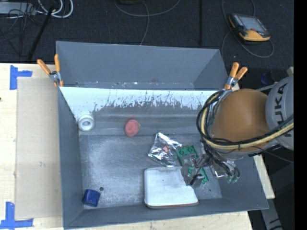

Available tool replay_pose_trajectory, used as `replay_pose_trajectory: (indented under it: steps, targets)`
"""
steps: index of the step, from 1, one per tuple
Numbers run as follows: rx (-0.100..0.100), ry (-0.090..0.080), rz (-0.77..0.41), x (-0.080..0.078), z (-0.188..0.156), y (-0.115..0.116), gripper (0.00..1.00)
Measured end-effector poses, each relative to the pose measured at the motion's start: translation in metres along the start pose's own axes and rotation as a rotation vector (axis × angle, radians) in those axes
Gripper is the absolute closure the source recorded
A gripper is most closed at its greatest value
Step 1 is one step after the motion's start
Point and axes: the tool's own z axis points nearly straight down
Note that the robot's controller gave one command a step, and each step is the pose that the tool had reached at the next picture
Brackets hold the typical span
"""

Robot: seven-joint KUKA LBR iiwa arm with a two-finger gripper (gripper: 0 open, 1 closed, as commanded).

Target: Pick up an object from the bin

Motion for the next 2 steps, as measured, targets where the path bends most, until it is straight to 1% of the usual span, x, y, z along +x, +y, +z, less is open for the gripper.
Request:
replay_pose_trajectory:
  steps: [1,2]
  targets:
    - [0.001,-0.006,-0.001,-0.003,0.0,0.0,0.0]
    - [0.002,-0.003,-0.155,-0.023,0.091,-0.087,0.0]
